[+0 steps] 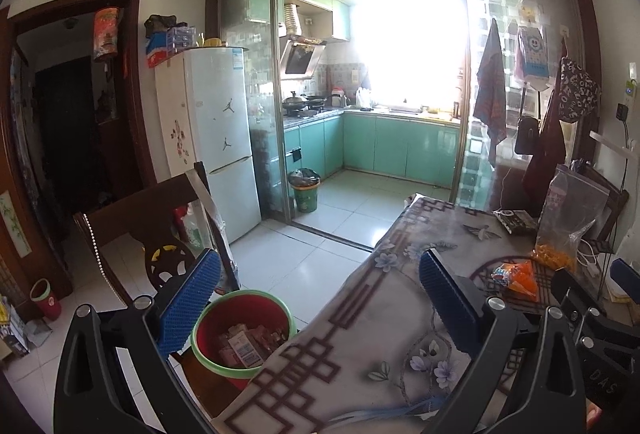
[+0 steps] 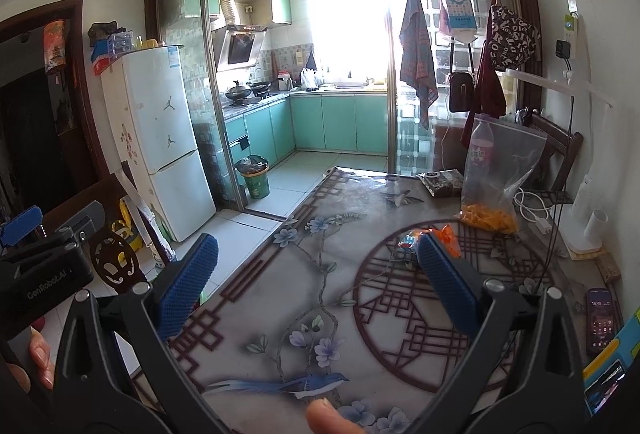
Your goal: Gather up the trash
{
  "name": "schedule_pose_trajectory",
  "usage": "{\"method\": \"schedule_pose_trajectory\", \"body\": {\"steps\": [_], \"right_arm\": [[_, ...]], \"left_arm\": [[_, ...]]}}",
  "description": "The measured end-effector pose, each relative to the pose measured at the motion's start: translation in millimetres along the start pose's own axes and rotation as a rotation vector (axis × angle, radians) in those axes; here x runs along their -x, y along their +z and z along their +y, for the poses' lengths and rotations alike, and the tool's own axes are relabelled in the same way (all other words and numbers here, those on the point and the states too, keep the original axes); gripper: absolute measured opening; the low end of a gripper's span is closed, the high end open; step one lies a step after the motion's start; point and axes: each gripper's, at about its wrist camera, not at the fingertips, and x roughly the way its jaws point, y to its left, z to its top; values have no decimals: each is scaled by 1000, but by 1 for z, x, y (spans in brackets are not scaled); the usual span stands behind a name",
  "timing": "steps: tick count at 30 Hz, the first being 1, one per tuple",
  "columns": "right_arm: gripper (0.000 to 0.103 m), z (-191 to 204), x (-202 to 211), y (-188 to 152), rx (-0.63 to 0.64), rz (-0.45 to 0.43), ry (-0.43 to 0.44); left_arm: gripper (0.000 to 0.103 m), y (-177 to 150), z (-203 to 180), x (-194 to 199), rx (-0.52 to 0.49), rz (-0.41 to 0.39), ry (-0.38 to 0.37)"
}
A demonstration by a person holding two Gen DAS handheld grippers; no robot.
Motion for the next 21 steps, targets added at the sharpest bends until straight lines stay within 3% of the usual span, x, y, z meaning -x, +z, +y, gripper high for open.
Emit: {"method": "schedule_pose_trajectory", "body": {"steps": [21], "right_arm": [[98,0,-2,-2,3,15,-24]], "left_arm": [[95,-1,-1,-12,-3,45,-55]]}}
